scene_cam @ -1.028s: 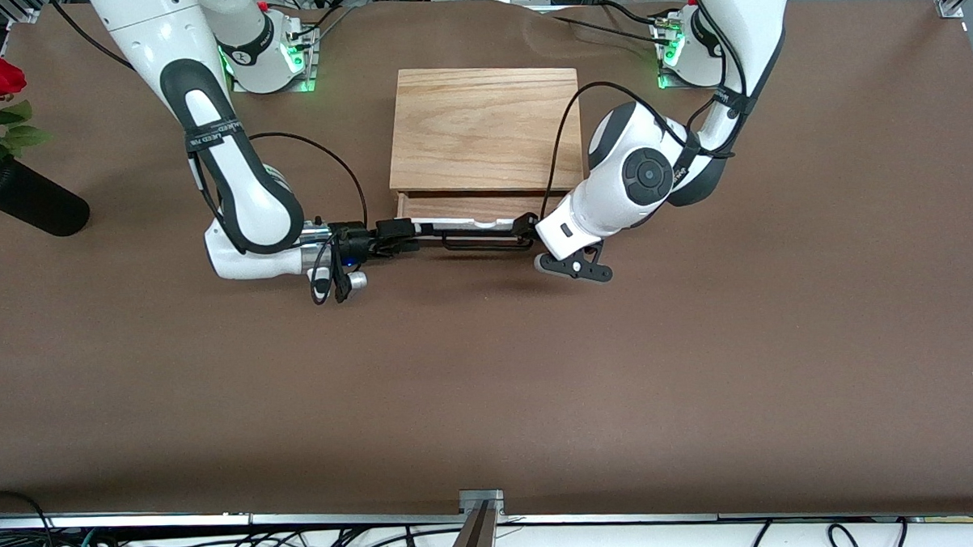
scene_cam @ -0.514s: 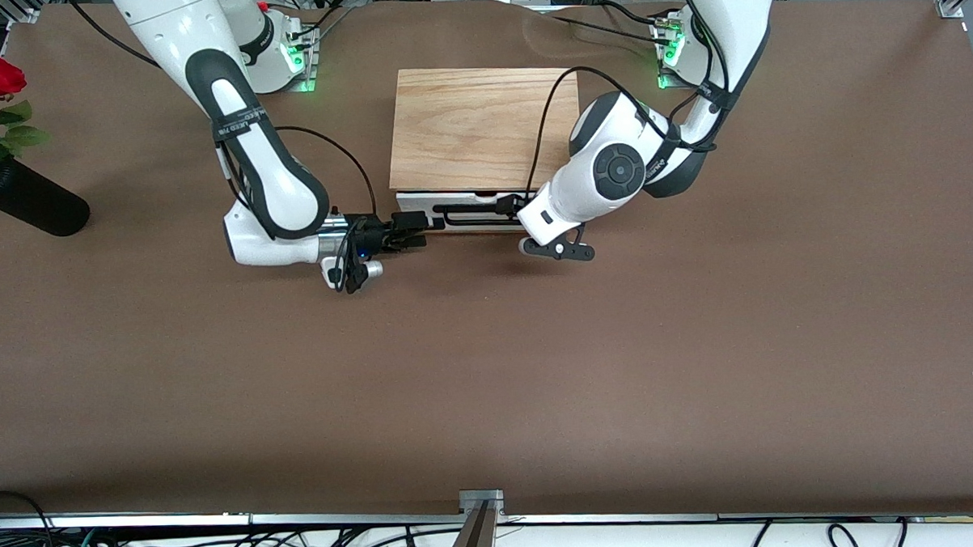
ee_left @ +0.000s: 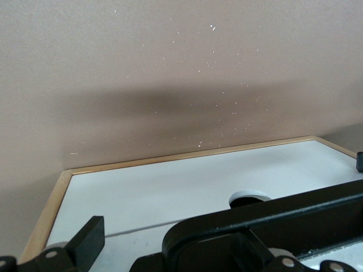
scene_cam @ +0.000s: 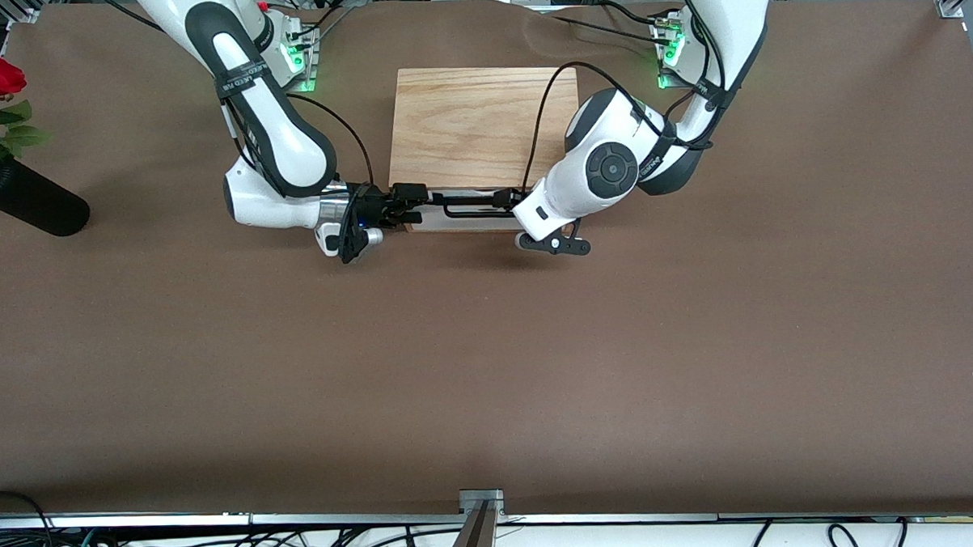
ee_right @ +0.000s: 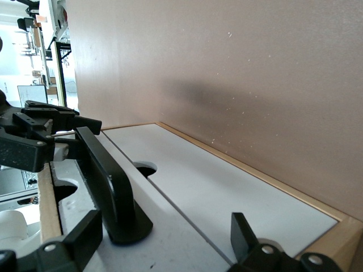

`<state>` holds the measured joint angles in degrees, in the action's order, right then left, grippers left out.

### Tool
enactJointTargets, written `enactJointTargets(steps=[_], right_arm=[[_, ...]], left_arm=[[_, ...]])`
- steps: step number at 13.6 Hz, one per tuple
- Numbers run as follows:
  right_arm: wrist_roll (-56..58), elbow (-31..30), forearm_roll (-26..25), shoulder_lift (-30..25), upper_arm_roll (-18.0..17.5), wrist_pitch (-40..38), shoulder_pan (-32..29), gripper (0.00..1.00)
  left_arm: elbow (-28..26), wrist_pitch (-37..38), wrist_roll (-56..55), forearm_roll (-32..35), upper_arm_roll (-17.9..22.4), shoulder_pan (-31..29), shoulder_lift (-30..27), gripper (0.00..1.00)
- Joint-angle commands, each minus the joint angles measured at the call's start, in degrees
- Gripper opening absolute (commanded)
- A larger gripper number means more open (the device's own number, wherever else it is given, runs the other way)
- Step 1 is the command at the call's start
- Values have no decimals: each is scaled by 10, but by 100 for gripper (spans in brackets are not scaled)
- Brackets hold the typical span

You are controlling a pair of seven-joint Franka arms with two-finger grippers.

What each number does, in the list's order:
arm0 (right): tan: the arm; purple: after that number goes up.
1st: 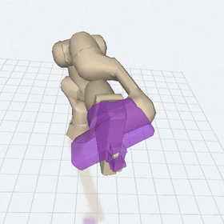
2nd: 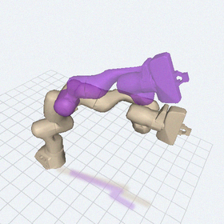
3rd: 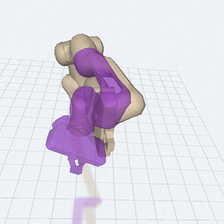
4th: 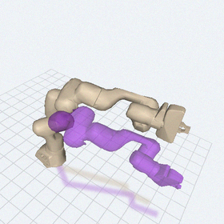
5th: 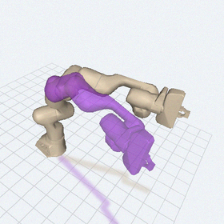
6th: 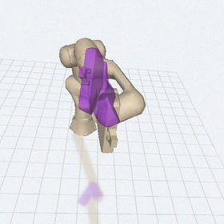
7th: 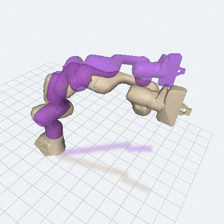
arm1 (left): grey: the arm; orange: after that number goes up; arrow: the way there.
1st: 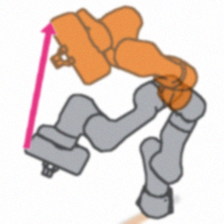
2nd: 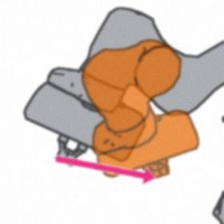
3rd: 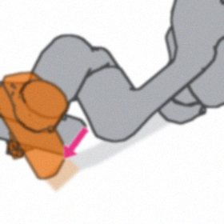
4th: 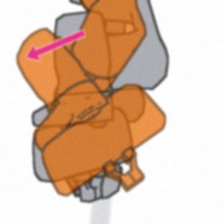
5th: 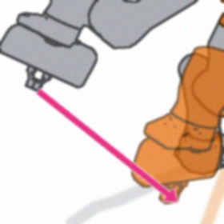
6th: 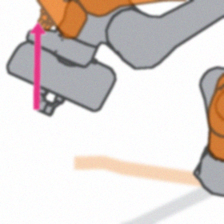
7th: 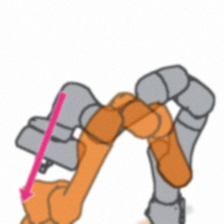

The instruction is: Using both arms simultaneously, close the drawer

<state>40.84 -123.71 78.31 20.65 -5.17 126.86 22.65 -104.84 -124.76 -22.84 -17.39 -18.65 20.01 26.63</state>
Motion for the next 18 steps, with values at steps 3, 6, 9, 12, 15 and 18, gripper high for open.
enactJointTargets(steps=[3,6,9,12,15,18], right_arm=[[24,-29,-29,-31,23,-17,-7,100],[-89,39,-166,-25,66,-39,-15,100],[-223,148,-321,-25,98,-147,-46,100],[-273,242,-442,-46,165,-257,-46,100],[-311,248,-622,-133,175,-277,-45,100],[-345,252,-763,-189,169,-275,-44,100]], left_arm=[[2,27,2,-5,-7,-33,-47,100],[16,63,6,0,-1,-67,-87,100],[16,78,7,101,2,-77,-127,100],[11,93,8,139,19,-114,-182,100],[17,168,105,140,83,-127,-232,100],[17,194,238,141,165,-147,-256,100]])
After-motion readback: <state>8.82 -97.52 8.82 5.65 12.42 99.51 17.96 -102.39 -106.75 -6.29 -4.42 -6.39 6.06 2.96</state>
